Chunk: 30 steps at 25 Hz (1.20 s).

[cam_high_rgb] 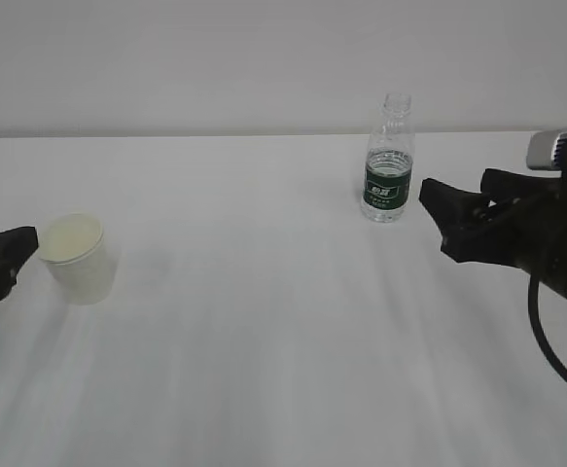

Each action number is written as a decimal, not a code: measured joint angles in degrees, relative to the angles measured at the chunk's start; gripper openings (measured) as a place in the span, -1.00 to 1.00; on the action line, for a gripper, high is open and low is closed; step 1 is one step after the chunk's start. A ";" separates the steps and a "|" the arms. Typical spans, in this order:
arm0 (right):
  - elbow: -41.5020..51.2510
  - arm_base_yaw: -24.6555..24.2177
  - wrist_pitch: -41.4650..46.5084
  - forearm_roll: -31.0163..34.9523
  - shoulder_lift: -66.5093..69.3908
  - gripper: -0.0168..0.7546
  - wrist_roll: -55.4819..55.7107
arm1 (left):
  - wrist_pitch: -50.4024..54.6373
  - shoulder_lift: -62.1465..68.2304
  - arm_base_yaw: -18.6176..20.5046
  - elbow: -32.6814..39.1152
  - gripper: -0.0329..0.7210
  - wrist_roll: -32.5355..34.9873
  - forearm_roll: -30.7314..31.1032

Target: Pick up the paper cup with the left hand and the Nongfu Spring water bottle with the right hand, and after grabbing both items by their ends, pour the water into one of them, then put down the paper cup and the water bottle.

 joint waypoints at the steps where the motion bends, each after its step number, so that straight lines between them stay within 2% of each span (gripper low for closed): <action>1: 0.00 0.00 -2.31 0.00 1.86 0.53 0.00 | -1.54 1.65 0.00 0.00 0.63 0.00 0.13; 7: 0.00 0.00 -14.74 0.00 11.45 0.53 0.00 | -11.63 10.52 0.00 -0.10 0.56 -1.18 3.17; 13: -0.10 0.00 -16.14 4.78 17.76 0.53 0.04 | -22.59 14.81 0.00 -0.21 0.48 -1.88 5.13; 18: -2.01 0.00 -16.56 9.74 22.46 0.53 -0.88 | -24.07 18.03 0.00 -0.32 0.48 -2.00 5.84; 30: -13.38 0.00 -16.67 8.20 34.29 0.77 -6.90 | -24.12 21.91 0.00 -0.40 0.48 -2.00 8.00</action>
